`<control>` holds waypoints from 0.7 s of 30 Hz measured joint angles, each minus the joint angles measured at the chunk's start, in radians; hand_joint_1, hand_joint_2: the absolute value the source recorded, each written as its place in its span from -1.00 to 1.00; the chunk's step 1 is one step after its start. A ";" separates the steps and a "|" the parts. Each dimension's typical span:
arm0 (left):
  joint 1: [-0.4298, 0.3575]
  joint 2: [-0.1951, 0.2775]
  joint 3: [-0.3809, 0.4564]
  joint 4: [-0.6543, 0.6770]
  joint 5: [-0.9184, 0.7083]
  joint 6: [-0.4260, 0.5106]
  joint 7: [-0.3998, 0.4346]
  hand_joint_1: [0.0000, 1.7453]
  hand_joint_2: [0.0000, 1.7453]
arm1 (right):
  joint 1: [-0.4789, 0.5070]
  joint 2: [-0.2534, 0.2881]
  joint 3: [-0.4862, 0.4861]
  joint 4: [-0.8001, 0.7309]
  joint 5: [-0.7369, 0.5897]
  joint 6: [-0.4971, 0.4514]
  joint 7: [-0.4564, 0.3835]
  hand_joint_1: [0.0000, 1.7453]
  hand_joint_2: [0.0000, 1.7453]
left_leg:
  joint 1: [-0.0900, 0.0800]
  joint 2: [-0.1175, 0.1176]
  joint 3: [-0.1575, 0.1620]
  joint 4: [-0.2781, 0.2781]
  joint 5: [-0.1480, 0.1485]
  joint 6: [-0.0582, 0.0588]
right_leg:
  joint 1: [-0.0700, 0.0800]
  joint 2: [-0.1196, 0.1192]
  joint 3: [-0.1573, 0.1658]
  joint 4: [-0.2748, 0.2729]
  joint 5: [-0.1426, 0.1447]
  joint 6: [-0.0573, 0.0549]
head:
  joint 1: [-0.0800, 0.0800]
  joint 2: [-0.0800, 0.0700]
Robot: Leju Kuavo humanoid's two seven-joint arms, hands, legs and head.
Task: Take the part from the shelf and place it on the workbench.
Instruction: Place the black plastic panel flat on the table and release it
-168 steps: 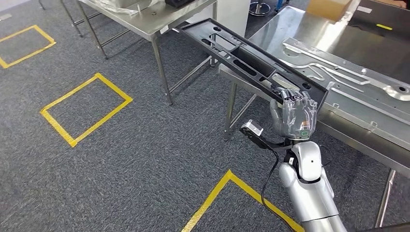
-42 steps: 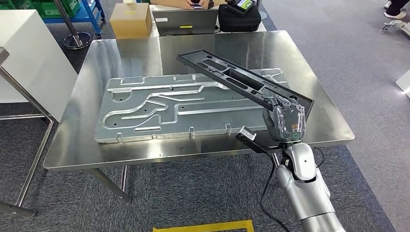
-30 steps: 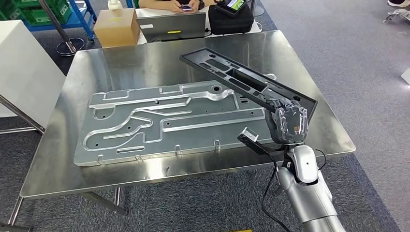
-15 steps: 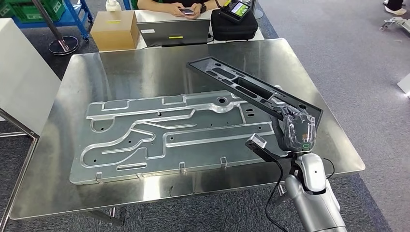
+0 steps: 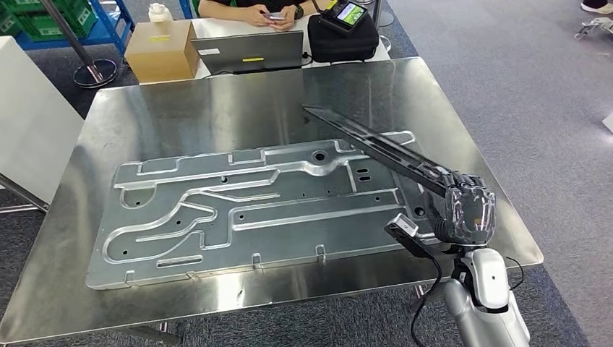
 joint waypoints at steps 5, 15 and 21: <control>0.001 0.004 0.002 0.003 0.001 -0.001 -0.001 -1.00 1.00 | 0.028 -0.012 -0.027 -0.015 -0.024 -0.010 -0.015 -1.00 -1.00 | 0.001 0.000 0.003 -0.001 -0.004 -0.011 | 0.001 0.000 0.003 0.001 -0.004 -0.003 | 0.000 0.000; 0.008 0.008 0.004 0.005 0.001 -0.008 -0.012 -1.00 1.00 | 0.126 -0.034 -0.102 -0.052 -0.078 -0.028 -0.046 -1.00 -1.00 | 0.000 0.000 0.007 0.000 -0.009 -0.012 | 0.000 -0.001 0.010 -0.001 -0.008 0.003 | 0.000 0.000; 0.011 0.013 0.004 0.005 -0.006 -0.029 -0.013 -1.00 1.00 | 0.195 -0.039 -0.157 -0.076 -0.101 -0.039 -0.080 -1.00 -1.00 | 0.000 0.000 0.009 0.002 -0.011 -0.010 | -0.001 -0.001 0.014 -0.004 -0.009 0.004 | 0.000 0.000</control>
